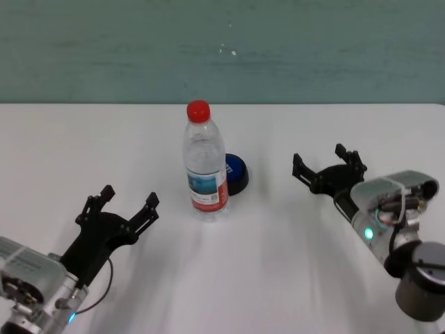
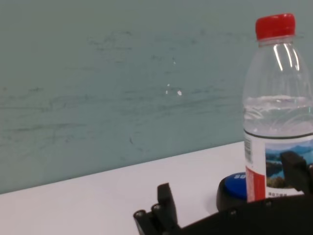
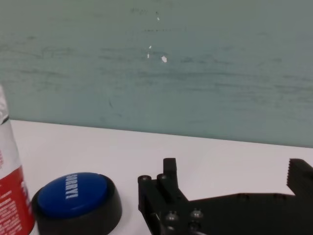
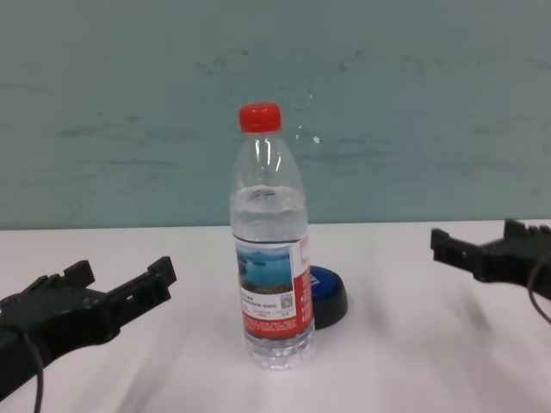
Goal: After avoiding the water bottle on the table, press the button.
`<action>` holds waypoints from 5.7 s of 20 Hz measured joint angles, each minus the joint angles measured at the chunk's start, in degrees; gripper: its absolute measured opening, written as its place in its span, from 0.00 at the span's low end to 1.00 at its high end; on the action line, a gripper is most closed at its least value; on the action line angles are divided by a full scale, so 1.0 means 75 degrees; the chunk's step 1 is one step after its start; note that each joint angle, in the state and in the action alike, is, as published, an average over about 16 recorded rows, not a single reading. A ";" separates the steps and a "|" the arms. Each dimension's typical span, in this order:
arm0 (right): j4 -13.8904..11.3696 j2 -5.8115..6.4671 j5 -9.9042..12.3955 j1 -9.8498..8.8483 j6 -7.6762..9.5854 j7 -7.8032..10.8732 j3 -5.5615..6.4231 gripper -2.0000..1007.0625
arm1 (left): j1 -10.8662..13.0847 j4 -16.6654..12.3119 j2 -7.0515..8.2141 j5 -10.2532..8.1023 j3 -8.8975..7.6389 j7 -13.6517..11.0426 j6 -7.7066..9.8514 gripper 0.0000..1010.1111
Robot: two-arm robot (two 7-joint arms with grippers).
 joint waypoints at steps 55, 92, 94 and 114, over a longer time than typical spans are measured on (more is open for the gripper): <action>0.4348 -0.0469 0.0185 0.3540 -0.0358 0.1551 -0.1165 1.00 | 0.0000 -0.0001 0.0000 0.0000 0.0000 0.0000 0.0000 1.00; 0.4249 -0.0465 0.0259 0.3418 -0.0255 0.1490 -0.1119 1.00 | 0.0000 -0.0001 0.0000 0.0001 0.0000 0.0000 0.0000 1.00; 0.4014 -0.0416 0.0237 0.3325 -0.0230 0.1435 -0.1112 1.00 | 0.0000 -0.0001 0.0001 0.0001 0.0000 0.0000 0.0000 1.00; 0.3552 -0.0326 0.0259 0.3029 -0.0536 0.1367 -0.1019 1.00 | 0.0000 -0.0001 0.0000 0.0000 0.0000 0.0000 0.0000 1.00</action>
